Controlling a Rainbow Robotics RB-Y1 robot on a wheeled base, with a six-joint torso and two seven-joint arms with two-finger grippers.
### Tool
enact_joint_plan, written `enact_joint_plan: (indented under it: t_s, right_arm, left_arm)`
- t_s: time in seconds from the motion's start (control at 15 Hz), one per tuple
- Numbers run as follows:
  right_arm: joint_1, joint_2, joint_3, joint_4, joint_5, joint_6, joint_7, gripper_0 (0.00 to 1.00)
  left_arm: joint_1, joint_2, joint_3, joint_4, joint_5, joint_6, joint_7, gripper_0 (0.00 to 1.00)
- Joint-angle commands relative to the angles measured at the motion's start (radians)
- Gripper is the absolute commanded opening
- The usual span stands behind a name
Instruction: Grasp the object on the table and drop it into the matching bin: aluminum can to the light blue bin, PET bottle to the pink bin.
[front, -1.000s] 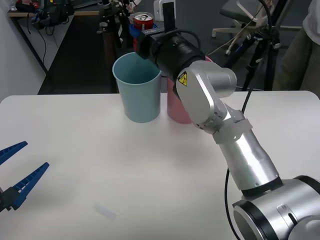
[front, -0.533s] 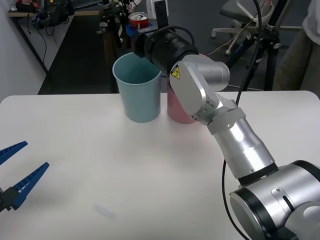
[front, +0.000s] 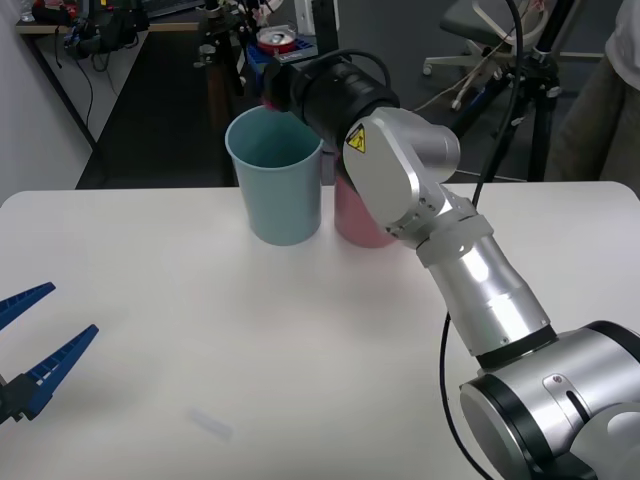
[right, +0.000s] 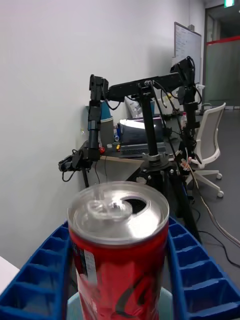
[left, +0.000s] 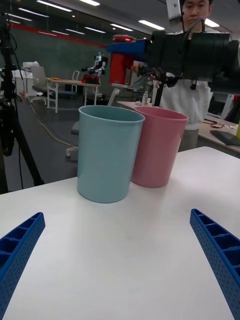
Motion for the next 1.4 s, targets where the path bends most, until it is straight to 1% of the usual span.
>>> enact_joint_plan:
  t_s: [0.07, 0.6, 0.67, 0.8, 0.87, 0.93, 1.07, 1.27, 1.33, 1.4]
  right_arm:
    - [0.000, 0.000, -0.002, 0.001, -0.019, 0.006, 0.017, 1.00]
    - [0.000, -0.009, -0.003, -0.001, -0.026, 0.009, 0.020, 1.00]
    - [0.002, -0.012, -0.003, 0.001, -0.039, 0.011, 0.036, 1.00]
    - [0.005, -0.022, -0.003, -0.002, -0.091, 0.011, 0.065, 1.00]
    - [0.014, -0.025, -0.003, -0.014, -0.099, 0.009, 0.071, 1.00]
    - [0.043, -0.032, -0.002, -0.053, -0.114, 0.002, 0.080, 1.00]
    - [0.100, -0.049, -0.003, -0.149, -0.133, -0.051, 0.094, 1.00]
    - [0.245, -0.083, -0.003, -0.360, -0.205, -0.140, 0.126, 1.00]
    - [0.296, -0.101, -0.003, -0.427, -0.236, -0.163, 0.145, 1.00]
    - [0.362, -0.123, -0.009, -0.505, -0.303, -0.190, 0.208, 1.00]
  left_arm:
    - [0.000, 0.000, 0.000, 0.000, 0.000, 0.000, 0.000, 1.00]
    - [0.000, 0.000, 0.000, 0.000, 0.000, 0.000, 0.000, 1.00]
    - [0.000, 0.000, 0.000, 0.000, 0.000, 0.000, 0.000, 1.00]
    - [0.000, 0.000, 0.000, 0.000, 0.000, 0.000, 0.000, 1.00]
    - [0.000, 0.000, 0.000, 0.000, 0.000, 0.000, 0.000, 1.00]
    - [0.000, 0.000, 0.000, 0.000, 0.000, 0.000, 0.000, 1.00]
    - [0.000, 0.000, 0.000, 0.000, 0.000, 0.000, 0.000, 1.00]
    - [0.000, 0.000, 0.000, 0.000, 0.000, 0.000, 0.000, 1.00]
    - [0.000, 0.000, 0.000, 0.000, 0.000, 0.000, 0.000, 1.00]
    - [0.000, 0.000, 0.000, 0.000, 0.000, 0.000, 0.000, 1.00]
